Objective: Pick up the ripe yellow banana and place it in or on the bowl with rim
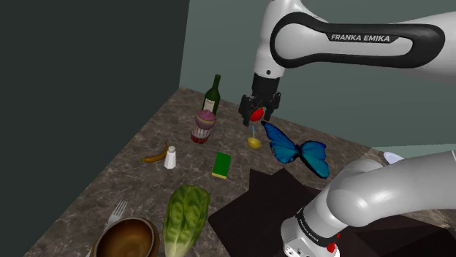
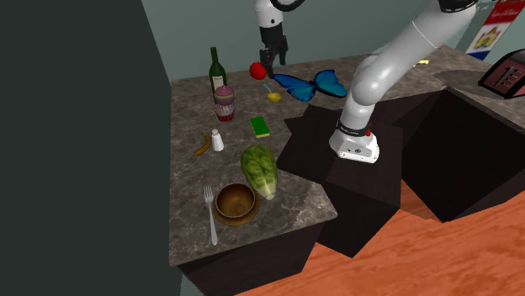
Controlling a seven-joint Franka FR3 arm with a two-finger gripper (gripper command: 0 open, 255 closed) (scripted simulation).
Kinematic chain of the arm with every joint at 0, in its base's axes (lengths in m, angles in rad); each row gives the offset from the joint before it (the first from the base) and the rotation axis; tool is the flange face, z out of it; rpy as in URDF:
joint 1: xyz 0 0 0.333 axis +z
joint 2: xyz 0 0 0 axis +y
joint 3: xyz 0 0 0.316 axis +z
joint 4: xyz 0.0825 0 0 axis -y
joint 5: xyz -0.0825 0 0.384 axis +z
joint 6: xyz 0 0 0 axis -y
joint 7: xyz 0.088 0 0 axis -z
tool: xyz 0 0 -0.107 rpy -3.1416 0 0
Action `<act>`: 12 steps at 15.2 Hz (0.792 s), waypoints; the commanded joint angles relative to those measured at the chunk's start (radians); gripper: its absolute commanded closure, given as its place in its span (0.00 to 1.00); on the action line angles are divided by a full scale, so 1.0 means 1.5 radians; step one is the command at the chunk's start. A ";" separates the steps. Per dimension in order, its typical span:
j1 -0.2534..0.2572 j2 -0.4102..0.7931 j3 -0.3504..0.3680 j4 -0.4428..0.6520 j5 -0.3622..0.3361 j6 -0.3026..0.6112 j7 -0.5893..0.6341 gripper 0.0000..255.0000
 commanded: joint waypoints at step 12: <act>-0.005 0.334 0.102 0.126 -0.067 0.191 0.217 0.00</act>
